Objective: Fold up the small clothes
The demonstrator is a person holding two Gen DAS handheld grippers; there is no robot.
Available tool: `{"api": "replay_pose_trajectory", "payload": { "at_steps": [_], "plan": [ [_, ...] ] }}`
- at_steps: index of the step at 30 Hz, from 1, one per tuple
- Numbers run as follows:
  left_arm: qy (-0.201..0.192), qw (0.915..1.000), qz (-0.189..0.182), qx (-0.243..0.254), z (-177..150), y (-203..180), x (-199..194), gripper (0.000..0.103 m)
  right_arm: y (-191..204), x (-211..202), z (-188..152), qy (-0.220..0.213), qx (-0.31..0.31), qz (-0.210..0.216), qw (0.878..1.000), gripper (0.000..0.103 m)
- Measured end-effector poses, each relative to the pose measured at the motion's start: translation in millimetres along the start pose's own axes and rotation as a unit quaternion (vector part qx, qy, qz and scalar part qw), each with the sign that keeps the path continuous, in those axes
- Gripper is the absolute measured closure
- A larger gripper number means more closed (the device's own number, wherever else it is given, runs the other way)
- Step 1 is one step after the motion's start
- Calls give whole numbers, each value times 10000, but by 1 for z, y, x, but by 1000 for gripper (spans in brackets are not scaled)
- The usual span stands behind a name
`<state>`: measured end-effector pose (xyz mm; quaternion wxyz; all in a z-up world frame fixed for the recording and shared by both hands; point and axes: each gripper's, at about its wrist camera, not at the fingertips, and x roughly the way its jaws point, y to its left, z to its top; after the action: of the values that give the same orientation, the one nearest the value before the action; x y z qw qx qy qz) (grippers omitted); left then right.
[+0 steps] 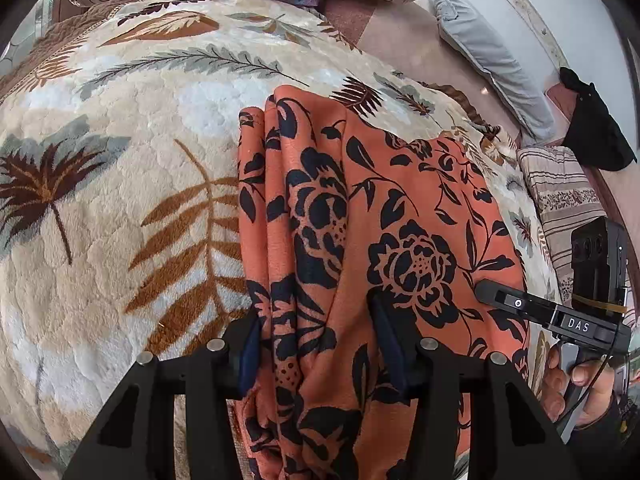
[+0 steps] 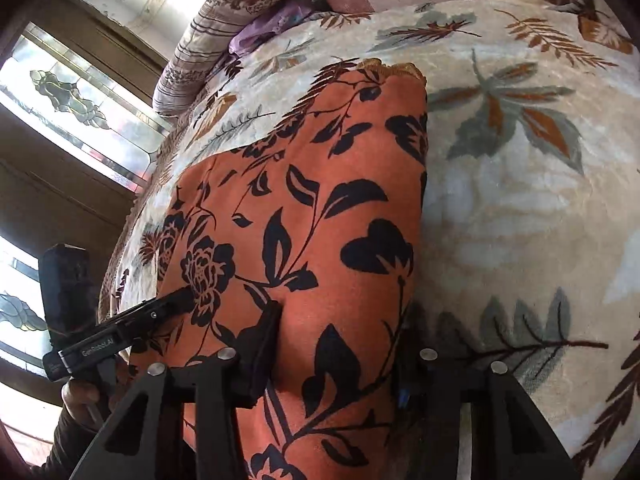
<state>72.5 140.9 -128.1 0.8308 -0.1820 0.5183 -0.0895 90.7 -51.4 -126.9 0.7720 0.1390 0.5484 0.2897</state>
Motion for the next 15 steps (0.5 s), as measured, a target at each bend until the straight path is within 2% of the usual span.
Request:
{"api": "replay_pose_trajectory", "payload": {
  "at_steps": [1,4,5,8,12,15],
  "plan": [
    [-10,10000,5,-35,-1,1,0,50,-1,0,0,4,33,20,10000,54],
    [-66,9999,154,17,-3,0,-6,46,-18,6,-3,14,594,345,9976,38],
    [-95,9997,216,57,-4,-1,-7,46,-22,6,-5,-22,770,508,9957,36],
    [-159,9994,305,44,-6,-2,-9,44,-20,6,-9,-45,782,585,9952,30],
    [-193,9989,399,120,-9,-3,-11,42,-11,8,-9,-6,544,391,9978,29],
    [-224,9986,455,171,-10,-6,-10,42,-4,7,-8,18,320,167,9993,37]
  ]
}}
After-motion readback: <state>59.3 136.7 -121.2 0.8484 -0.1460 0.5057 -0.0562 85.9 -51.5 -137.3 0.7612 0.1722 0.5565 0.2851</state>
